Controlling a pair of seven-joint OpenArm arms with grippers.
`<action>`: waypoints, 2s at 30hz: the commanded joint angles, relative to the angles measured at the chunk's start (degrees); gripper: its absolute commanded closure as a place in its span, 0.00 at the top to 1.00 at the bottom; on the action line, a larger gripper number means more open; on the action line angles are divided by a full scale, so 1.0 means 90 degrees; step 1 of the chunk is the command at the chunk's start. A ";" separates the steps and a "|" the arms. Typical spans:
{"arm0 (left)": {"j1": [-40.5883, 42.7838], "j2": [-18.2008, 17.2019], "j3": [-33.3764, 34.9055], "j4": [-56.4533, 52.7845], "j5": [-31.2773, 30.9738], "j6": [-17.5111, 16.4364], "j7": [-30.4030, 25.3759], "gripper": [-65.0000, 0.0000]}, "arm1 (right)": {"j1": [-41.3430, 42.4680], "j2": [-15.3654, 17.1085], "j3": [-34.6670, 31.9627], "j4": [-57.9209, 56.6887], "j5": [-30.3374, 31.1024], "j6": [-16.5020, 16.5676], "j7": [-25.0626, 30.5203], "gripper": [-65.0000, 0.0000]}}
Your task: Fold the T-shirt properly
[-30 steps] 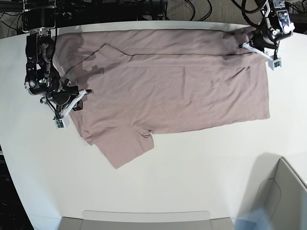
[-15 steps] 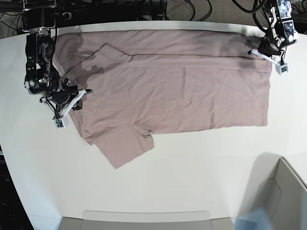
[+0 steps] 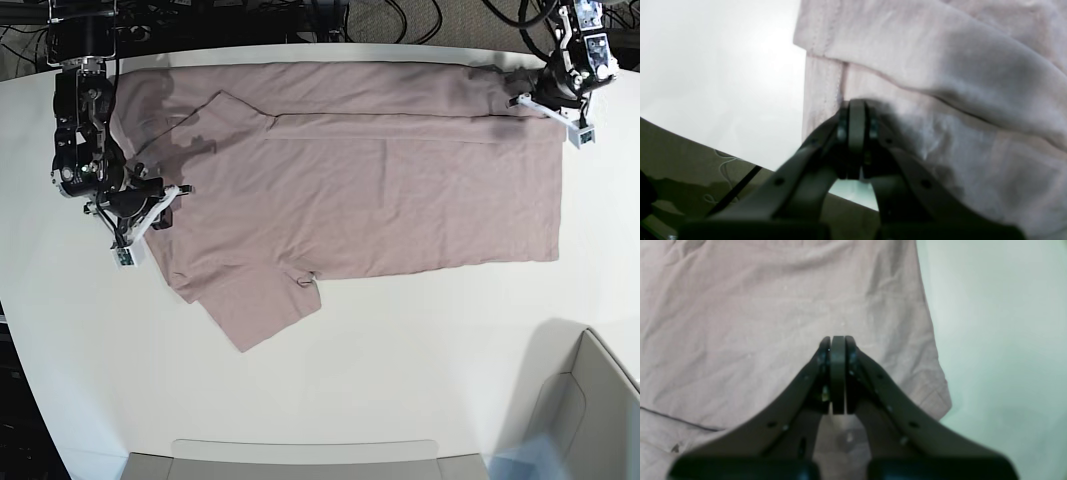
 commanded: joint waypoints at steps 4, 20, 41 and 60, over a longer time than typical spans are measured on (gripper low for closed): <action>-0.0165 -0.0103 -0.0435 0.0043 0.0079 0.0025 -0.0003 0.00 | 0.0120 -0.0017 0.0025 0.0085 0.0016 0.0004 0.0115 0.00; -0.0448 0.0073 -0.1050 0.1255 0.0050 -0.0004 -0.0003 0.00 | 0.0990 -0.0017 -0.0932 -0.1741 0.0016 -0.0006 0.1844 0.00; -0.1376 0.0395 -0.0581 0.1255 0.0050 -0.0023 -0.0013 0.00 | -0.0495 -0.0173 -0.0209 0.0066 0.0016 -0.0055 0.0897 0.00; -0.1513 0.0473 -0.0171 0.1245 0.0060 -0.0033 -0.0013 0.00 | 0.2338 0.0042 -0.0121 -0.2464 0.0016 0.0013 0.1092 0.42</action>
